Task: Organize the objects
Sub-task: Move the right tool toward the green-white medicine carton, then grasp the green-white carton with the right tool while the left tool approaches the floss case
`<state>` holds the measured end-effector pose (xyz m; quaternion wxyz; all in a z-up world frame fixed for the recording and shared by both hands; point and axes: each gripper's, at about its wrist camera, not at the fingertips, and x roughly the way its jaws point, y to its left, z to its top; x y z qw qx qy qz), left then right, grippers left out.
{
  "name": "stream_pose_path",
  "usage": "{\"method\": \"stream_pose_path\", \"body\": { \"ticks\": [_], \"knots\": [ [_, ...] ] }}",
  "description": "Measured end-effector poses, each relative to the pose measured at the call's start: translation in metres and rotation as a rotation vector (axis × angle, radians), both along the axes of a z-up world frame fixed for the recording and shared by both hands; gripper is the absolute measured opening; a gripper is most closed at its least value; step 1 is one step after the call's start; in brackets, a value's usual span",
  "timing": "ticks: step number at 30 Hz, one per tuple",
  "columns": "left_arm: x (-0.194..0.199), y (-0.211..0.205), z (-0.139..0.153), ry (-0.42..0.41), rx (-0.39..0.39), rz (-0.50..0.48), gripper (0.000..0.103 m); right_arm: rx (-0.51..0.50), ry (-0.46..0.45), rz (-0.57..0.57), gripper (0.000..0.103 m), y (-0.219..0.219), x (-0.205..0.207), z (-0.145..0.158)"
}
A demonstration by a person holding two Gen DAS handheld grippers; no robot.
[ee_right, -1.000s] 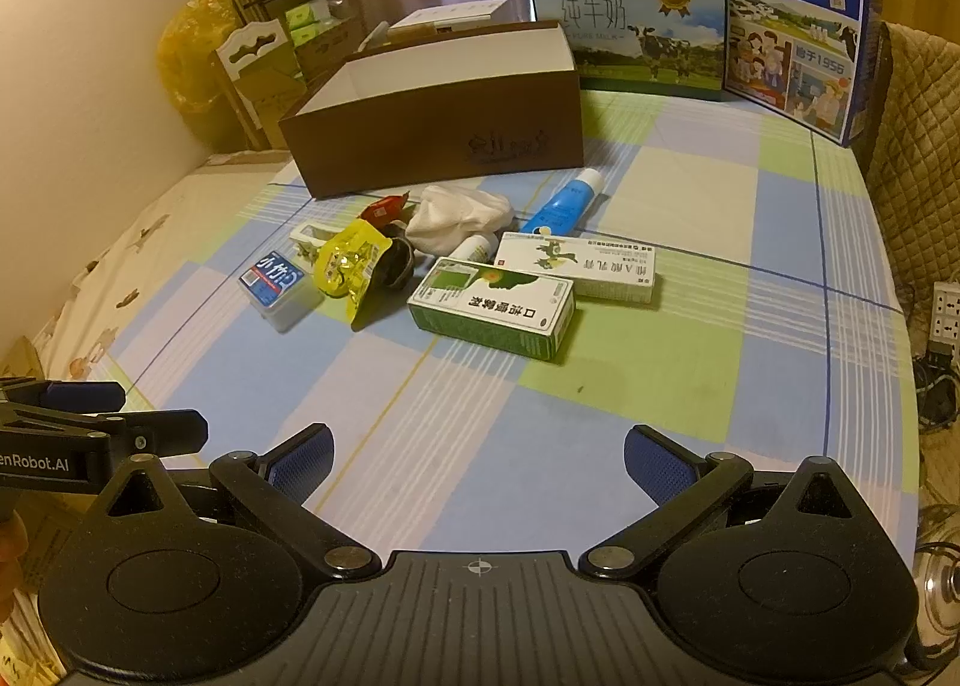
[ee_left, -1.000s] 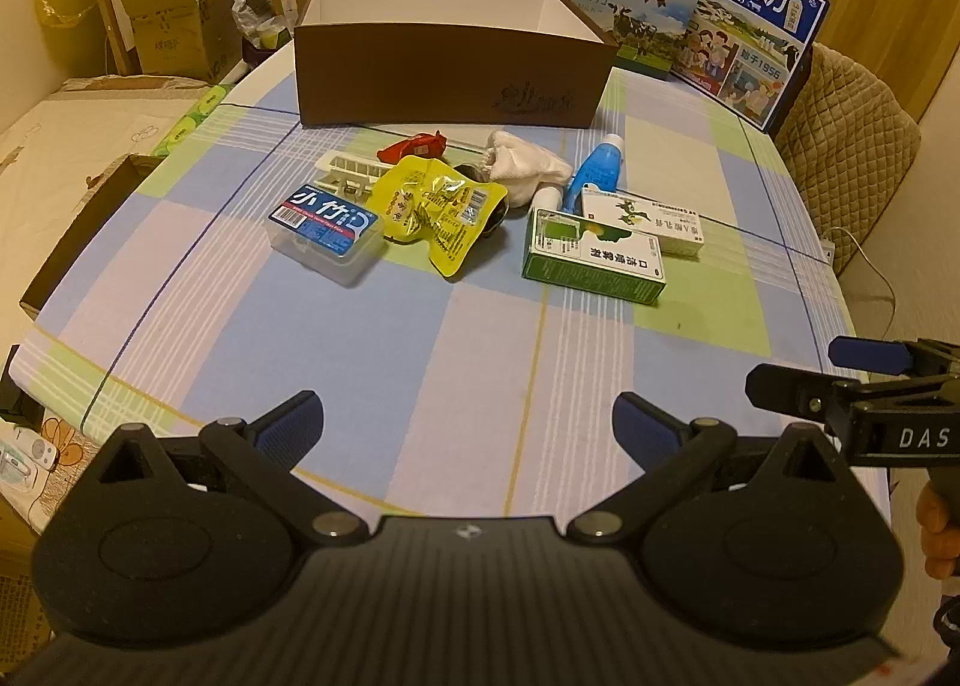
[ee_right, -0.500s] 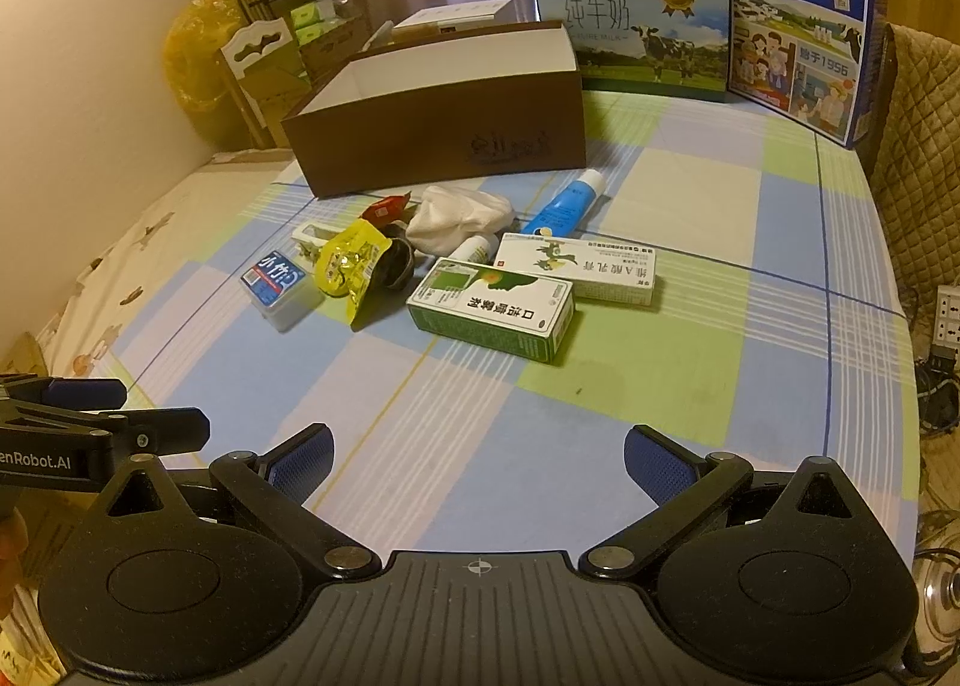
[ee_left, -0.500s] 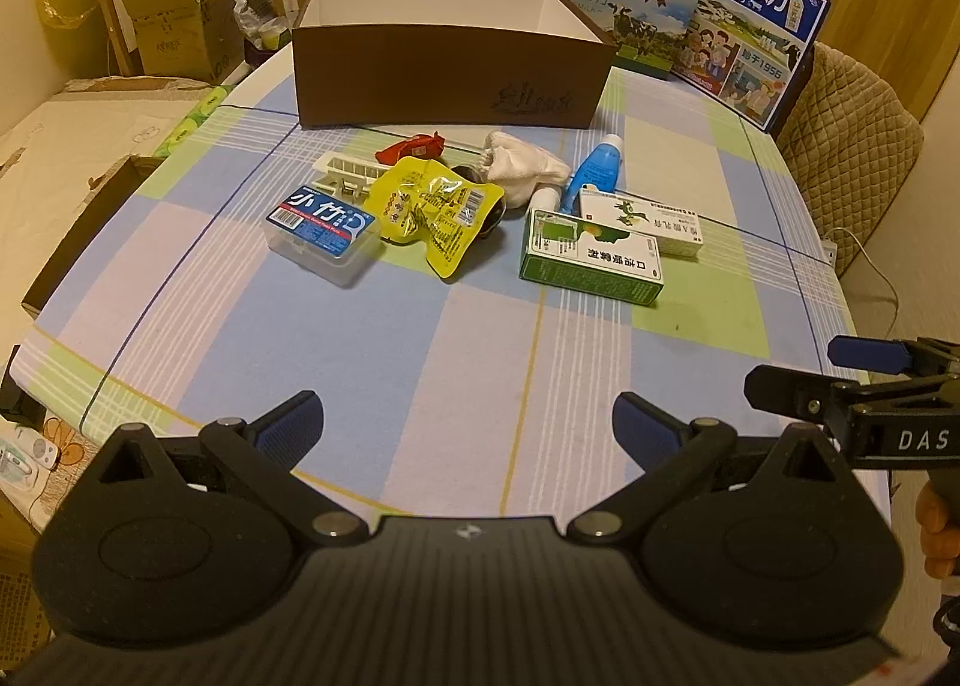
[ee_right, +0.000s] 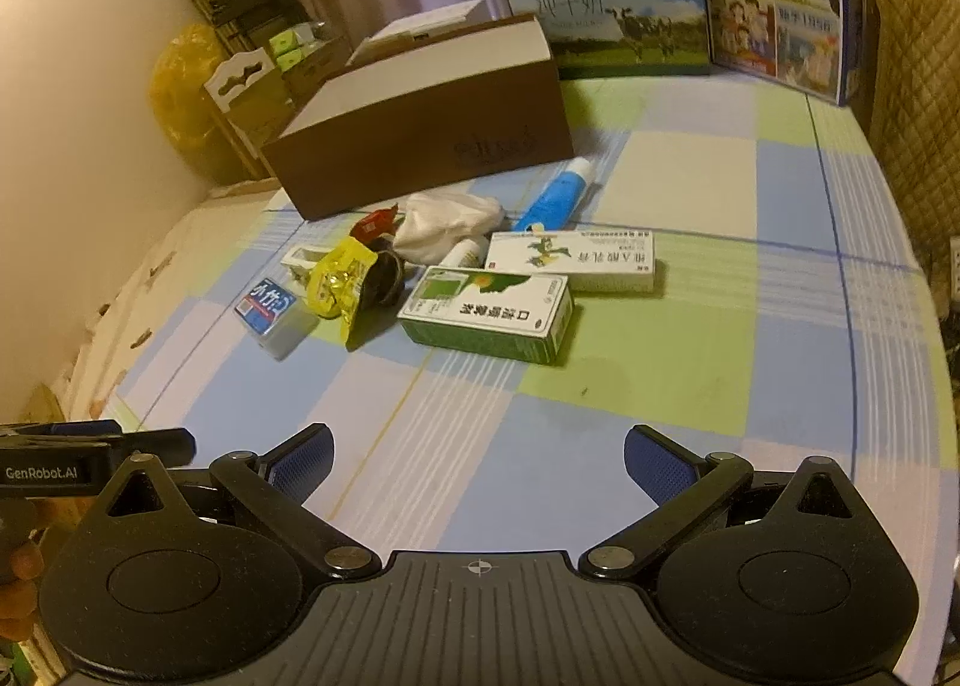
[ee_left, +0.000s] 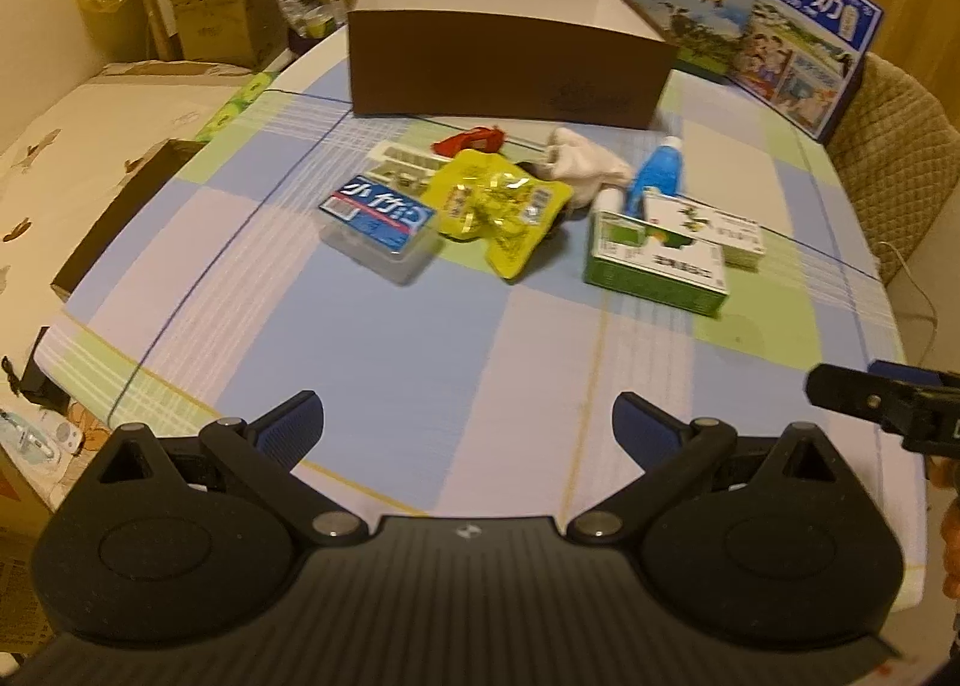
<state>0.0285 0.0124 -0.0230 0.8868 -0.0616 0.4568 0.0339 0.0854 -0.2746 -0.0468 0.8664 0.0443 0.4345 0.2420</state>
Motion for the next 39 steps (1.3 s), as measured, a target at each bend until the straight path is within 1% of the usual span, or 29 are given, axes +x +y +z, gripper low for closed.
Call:
{"method": "stream_pose_path", "body": {
  "ticks": [5, 9, 13, 18, 20, 26, 35, 39],
  "knots": [
    [0.015, 0.016, -0.005, 0.009, 0.004, 0.02, 0.101, -0.023, -0.011, -0.004, 0.101, 0.003, 0.011, -0.009],
    [0.029, 0.025, -0.006, 0.01, 0.006, 0.022, 0.101, -0.033, -0.022, -0.048, 0.101, 0.004, 0.025, -0.012],
    [0.045, 0.034, -0.01, 0.022, 0.004, 0.013, 0.101, -0.013, -0.032, -0.074, 0.101, 0.005, 0.041, -0.012],
    [0.066, 0.048, -0.016, 0.04, -0.003, -0.002, 0.1, 0.015, -0.046, -0.065, 0.099, 0.011, 0.066, -0.017],
    [0.073, 0.055, -0.019, 0.048, -0.005, -0.001, 0.1, 0.023, -0.05, -0.049, 0.094, 0.016, 0.076, -0.022],
    [0.093, 0.073, -0.028, 0.068, -0.011, 0.005, 0.1, -0.002, -0.076, 0.019, 0.087, 0.031, 0.098, -0.036],
    [0.11, 0.094, -0.037, 0.09, -0.026, -0.004, 0.1, -0.08, -0.114, 0.131, 0.078, 0.064, 0.13, -0.056],
    [0.116, 0.1, -0.04, 0.1, -0.031, -0.009, 0.1, -0.114, -0.092, 0.159, 0.076, 0.071, 0.142, -0.065]
  ]
}}
